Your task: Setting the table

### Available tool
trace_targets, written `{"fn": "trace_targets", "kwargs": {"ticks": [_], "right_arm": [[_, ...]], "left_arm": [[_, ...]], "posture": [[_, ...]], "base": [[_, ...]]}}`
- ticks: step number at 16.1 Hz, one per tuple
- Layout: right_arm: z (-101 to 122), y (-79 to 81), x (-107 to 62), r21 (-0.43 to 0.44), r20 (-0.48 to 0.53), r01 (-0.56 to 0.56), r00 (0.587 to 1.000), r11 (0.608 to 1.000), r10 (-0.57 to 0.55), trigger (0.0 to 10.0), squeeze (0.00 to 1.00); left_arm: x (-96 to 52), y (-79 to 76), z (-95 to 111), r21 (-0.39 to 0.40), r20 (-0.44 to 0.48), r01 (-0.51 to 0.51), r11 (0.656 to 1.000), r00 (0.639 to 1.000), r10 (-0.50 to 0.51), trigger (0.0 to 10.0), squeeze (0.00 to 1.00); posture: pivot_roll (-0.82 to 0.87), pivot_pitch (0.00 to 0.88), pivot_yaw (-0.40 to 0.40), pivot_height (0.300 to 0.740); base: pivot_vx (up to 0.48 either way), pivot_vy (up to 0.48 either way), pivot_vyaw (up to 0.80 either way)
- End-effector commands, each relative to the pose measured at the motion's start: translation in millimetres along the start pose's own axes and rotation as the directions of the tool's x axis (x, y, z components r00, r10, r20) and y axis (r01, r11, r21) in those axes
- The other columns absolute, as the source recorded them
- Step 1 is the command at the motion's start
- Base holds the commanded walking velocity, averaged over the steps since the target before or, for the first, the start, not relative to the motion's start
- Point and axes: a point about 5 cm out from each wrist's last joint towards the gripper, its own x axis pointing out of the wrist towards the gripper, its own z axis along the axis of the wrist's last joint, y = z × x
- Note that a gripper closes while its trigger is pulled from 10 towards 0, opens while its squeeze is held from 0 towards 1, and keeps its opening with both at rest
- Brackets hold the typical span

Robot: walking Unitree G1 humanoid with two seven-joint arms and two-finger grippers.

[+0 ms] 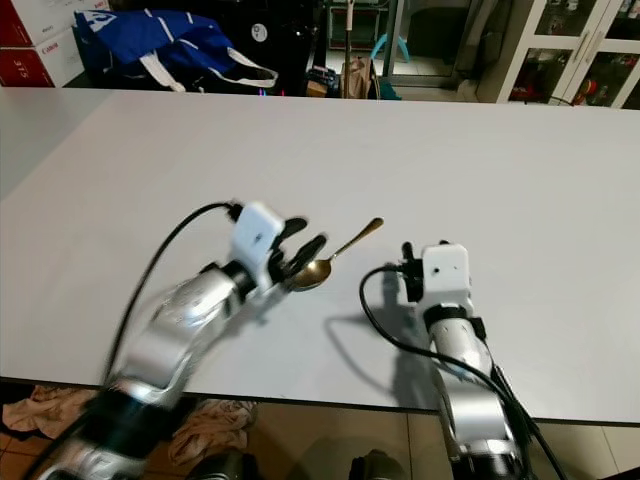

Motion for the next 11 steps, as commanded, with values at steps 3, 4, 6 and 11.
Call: {"fn": "trace_targets", "kwargs": {"ticks": [3,4,6,11], "right_arm": [[4.6,-7.5,-3.6,-0.017,0.022,0.024,0.999,1.000,-0.023,10.0,0.00],[4.9,-8.7,-5.9,-0.014,0.025,0.032,0.999,0.999,-0.032,10.0,0.00],[5.7,-8.6,-11.6,-0.012,0.033,0.037,0.999,0.999,-0.036,10.0,0.00],[2.8,-4.0,-18.8,-0.013,0.026,0.027,0.999,1.000,-0.026,10.0,0.00]], "left_arm": [[-16.0,5.0,-0.3,0.047,-0.007,0.043,0.998,0.999,-0.043,0.0,0.00],[-18.4,5.9,3.5,0.040,0.019,0.015,0.999,1.000,-0.016,0.0,0.00],[-23.4,1.4,7.6,0.059,0.062,0.012,0.998,0.998,-0.015,0.0,0.00],[-33.8,2.9,11.9,0.098,0.065,0.106,0.990,0.992,-0.112,0.0,0.00]], "posture": [[-0.06,0.000,0.066,0.697],[-0.06,0.000,0.066,0.697],[-0.06,0.000,0.065,0.697],[-0.05,0.000,0.065,0.697]], "base": [[0.000,0.000,0.00],[0.000,0.000,0.00],[0.000,0.000,0.00],[0.000,0.000,0.00]]}}
